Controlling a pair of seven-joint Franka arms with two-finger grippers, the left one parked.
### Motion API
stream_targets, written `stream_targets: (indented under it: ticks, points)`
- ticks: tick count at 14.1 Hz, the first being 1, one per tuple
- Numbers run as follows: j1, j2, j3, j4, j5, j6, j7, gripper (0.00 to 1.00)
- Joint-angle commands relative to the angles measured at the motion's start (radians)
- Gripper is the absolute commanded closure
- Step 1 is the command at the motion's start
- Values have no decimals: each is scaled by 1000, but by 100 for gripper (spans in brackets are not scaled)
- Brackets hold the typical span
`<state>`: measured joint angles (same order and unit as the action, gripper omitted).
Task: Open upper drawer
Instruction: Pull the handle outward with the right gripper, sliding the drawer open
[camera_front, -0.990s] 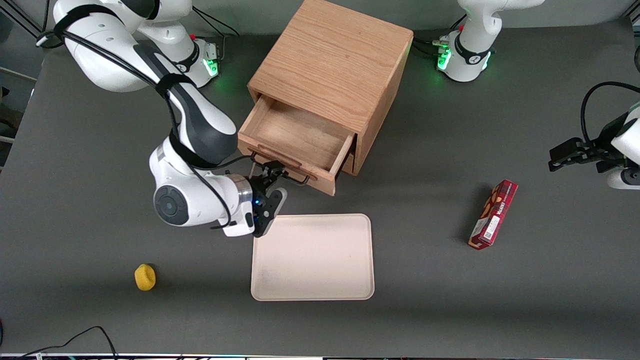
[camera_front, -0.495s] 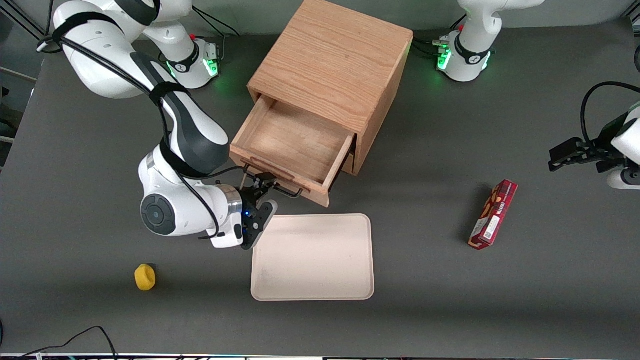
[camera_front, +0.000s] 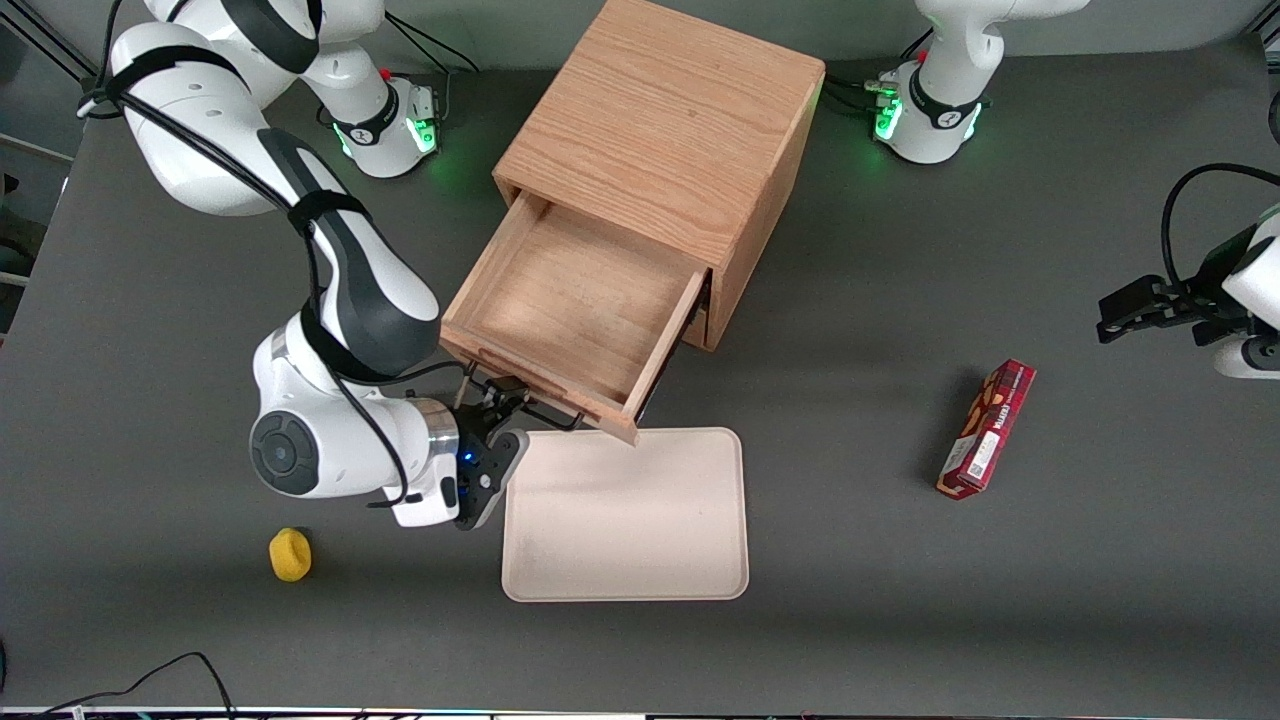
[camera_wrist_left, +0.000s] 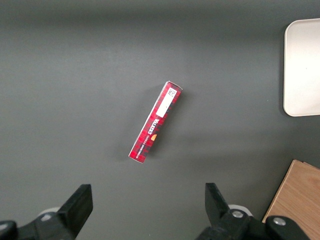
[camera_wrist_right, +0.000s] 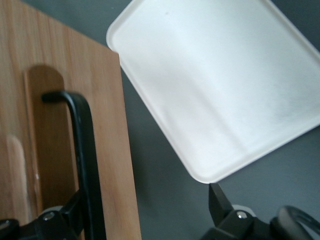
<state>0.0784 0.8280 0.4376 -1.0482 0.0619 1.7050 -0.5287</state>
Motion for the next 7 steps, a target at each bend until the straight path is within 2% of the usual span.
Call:
stream_targets:
  ticks: [1,5,7]
  points:
    - [14,26,-37,63,-30,-22,-47,0]
    - [15,19,-48,79,-28,-34,-60,0]
    - [14,-1,-37,80,-25,-86,-59,0]
